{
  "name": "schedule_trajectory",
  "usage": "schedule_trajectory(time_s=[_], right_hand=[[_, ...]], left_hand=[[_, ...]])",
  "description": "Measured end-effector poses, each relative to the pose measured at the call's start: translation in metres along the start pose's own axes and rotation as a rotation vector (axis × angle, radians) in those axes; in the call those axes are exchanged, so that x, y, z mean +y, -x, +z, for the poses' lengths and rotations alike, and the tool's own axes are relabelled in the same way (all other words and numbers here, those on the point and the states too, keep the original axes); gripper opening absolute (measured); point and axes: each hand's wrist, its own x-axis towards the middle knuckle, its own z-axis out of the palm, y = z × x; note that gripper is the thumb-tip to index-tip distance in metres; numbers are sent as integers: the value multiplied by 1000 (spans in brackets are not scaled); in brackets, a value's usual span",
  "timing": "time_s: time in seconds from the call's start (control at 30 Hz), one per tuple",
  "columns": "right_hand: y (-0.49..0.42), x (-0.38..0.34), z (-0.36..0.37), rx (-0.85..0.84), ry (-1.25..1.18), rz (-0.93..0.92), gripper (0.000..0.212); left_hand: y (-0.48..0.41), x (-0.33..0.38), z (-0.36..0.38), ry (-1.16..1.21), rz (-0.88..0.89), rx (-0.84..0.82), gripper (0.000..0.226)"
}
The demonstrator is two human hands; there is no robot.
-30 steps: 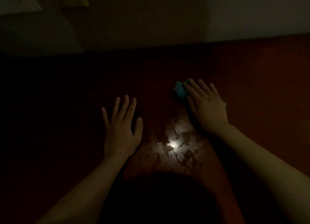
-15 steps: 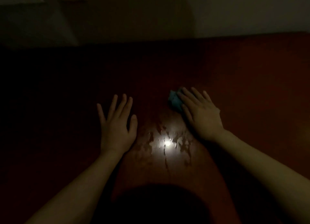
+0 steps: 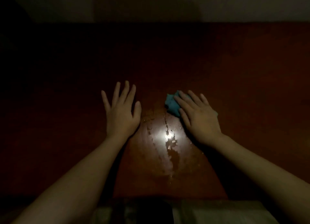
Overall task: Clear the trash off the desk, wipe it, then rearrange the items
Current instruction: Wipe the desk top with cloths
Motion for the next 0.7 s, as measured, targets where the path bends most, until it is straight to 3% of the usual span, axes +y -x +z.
schedule_trajectory(time_s=[0.17,0.23,0.4,0.53,0.7], right_hand=[[78,-35,0,-80,11,-322,46],[115,-29,-5,-128,0,-364,48],[136,5,-19,-131,29,-243,47],[106,-29,-9,-51,42,-41,46],[134,-61,-4,-161,21,-388,47]], left_hand=[[45,8,-10,4,-17,-33,58],[72,10,-17,23,-16,-52,58],[103,10,-28,31,-60,-58,61],[100,10,-27,28,-96,-54,58],[97,8,-26,39,-121,-78,58]])
